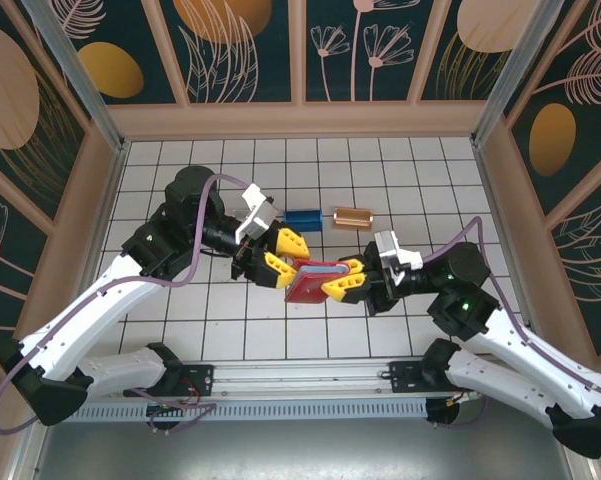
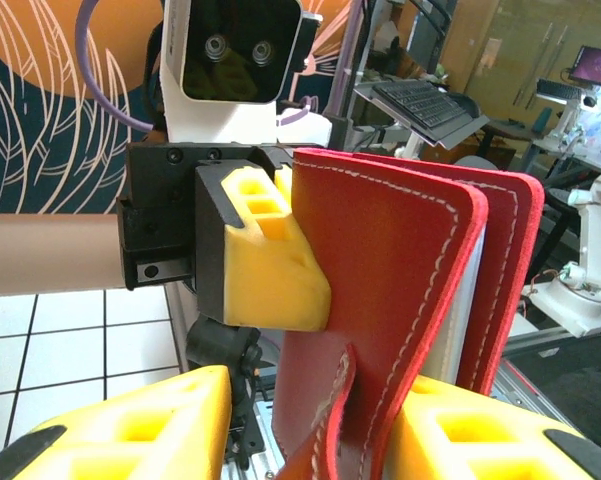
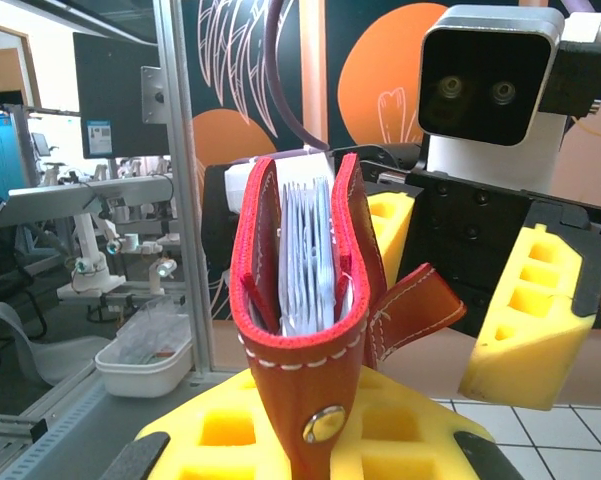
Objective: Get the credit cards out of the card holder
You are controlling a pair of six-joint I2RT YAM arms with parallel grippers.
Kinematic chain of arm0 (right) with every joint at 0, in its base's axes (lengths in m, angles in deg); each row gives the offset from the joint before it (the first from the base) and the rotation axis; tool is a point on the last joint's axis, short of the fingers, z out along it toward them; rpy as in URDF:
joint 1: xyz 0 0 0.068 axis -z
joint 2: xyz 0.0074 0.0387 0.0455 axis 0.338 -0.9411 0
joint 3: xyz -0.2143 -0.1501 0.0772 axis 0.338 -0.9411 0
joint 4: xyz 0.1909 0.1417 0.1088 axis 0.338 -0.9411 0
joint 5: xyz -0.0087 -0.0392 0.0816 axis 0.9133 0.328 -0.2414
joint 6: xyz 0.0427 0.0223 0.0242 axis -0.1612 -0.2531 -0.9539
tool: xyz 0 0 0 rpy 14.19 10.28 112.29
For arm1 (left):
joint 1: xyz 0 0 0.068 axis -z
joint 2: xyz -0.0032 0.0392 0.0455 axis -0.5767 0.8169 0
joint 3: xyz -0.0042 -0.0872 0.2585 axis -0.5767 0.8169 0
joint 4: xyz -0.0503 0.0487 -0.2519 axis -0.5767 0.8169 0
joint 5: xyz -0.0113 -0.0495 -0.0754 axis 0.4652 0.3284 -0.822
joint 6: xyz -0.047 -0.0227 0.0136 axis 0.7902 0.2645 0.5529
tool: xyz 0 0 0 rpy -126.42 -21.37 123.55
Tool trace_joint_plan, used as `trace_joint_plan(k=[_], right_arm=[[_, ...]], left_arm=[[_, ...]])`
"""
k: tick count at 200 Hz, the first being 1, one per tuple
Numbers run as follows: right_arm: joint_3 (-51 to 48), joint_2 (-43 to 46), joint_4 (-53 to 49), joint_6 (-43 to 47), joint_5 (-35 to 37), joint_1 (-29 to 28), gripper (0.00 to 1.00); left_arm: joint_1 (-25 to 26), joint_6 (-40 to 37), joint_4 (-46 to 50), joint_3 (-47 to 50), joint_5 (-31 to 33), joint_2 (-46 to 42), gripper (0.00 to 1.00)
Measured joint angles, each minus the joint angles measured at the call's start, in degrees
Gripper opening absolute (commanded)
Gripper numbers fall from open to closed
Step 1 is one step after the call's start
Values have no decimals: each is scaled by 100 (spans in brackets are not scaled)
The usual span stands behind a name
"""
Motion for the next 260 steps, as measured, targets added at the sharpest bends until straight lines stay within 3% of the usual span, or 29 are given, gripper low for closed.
trace_joint_plan(k=[63, 81, 114, 141, 201, 260], right_arm=[[85, -83, -186, 35, 155, -4, 0], [103, -31, -363, 114, 315, -4, 17], [129, 162, -940, 361, 1104, -15, 47], [122, 402, -1403, 498, 1956, 2, 57], [-234, 1078, -1808, 586, 3165, 92, 64], [-282, 1224, -2188, 605, 3672, 103, 64]], left_arm=[[0, -186, 149, 2, 9, 26, 14], [-2, -269, 210, 0, 125, 24, 0], [11, -299, 389, -7, 1117, 20, 0], [11, -321, 619, -28, 2142, 26, 0], [9, -345, 1060, -199, 3910, 140, 0], [9, -520, 1626, -461, 4201, 203, 0]])
